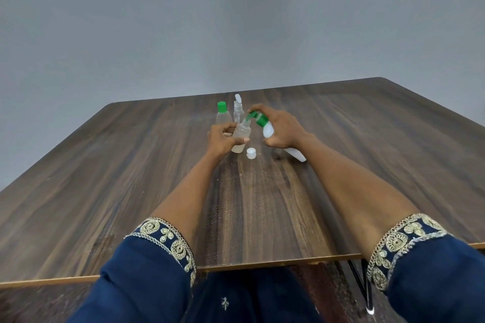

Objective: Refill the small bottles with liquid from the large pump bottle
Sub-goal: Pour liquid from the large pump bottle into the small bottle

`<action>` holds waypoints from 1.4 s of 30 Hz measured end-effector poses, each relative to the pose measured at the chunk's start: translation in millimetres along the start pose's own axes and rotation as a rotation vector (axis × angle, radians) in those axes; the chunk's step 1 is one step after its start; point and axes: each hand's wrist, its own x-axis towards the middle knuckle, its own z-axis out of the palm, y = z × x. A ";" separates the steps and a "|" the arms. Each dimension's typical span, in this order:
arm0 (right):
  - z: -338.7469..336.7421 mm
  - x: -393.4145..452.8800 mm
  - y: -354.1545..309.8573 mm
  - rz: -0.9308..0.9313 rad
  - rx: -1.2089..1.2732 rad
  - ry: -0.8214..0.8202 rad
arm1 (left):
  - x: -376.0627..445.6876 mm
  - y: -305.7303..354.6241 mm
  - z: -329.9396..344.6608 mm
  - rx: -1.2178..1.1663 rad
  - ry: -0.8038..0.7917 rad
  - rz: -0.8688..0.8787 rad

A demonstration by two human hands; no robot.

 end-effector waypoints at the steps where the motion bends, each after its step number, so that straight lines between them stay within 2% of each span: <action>1: 0.3 0.1 -0.7 0.006 -0.006 -0.002 | 0.5 -1.3 -0.4 0.014 0.002 0.000; 18: 2.4 0.8 -2.0 0.009 -0.008 -0.005 | -5.1 2.5 -2.2 0.067 0.030 -0.006; 42: 3.7 2.9 0.5 0.024 0.023 -0.006 | -3.1 5.9 -5.0 0.016 0.022 -0.016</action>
